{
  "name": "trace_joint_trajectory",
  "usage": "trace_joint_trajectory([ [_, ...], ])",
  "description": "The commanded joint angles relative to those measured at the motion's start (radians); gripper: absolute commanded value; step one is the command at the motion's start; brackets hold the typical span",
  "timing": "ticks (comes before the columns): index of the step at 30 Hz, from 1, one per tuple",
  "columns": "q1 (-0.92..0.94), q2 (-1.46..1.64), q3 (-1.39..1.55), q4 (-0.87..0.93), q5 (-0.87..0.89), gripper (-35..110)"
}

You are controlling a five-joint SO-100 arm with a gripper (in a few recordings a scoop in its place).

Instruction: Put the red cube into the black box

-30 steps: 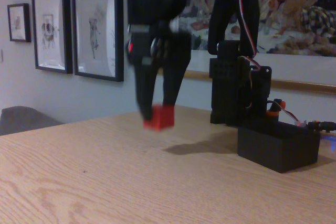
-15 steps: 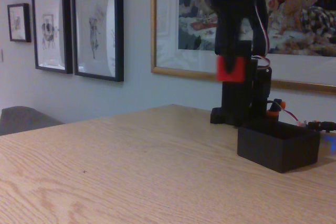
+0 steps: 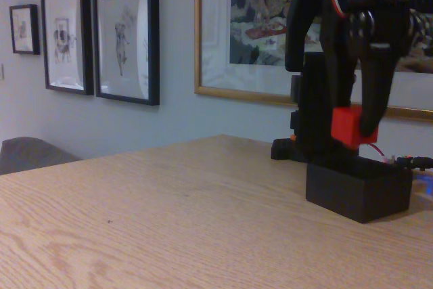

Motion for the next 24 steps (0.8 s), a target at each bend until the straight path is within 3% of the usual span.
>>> trace_joint_trajectory([
  [1,0.037,-0.018,-0.017,0.006,-0.011,10],
  [5,0.04,-0.025,-0.003,-0.011,-0.025,13],
  [15,-0.006,0.006,0.011,0.032,-0.041,42],
  [24,-0.072,0.048,-0.08,0.043,-0.06,33],
])
